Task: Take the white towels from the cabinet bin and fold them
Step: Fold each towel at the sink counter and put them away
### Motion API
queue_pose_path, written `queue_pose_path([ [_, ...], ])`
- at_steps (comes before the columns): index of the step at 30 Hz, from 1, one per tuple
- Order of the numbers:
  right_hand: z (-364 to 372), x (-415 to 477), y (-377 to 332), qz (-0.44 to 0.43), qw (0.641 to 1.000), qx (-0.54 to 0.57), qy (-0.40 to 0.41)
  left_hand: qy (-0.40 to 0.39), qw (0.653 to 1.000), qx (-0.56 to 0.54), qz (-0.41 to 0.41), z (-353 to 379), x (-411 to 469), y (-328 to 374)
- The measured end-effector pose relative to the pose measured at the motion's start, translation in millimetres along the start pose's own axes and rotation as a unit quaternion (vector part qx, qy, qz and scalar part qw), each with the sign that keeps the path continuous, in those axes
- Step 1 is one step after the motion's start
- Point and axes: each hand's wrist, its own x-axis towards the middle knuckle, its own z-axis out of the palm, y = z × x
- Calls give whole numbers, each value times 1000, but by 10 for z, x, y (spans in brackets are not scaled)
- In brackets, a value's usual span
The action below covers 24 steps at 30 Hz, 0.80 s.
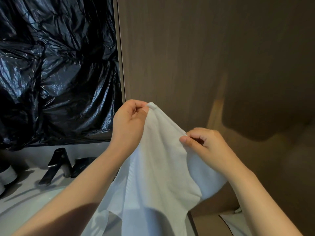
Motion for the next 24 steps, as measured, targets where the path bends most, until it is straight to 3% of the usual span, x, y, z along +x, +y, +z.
queue_pose_path([
  [7,149,-155,286,27,999,5,35,-5,1000,16,13,47,12,-7],
  [13,212,-123,301,18,990,53,128,-50,997,44,-24,-13,53,-61],
  [20,117,46,127,10,992,84,92,-6,997,75,24,18,-85,-66],
  [22,80,69,117,8,993,85,82,-74,993,93,-9,-2,-83,-21],
  [24,52,85,98,-2,994,80,71,-191,957,216,-41,-29,-67,26],
])
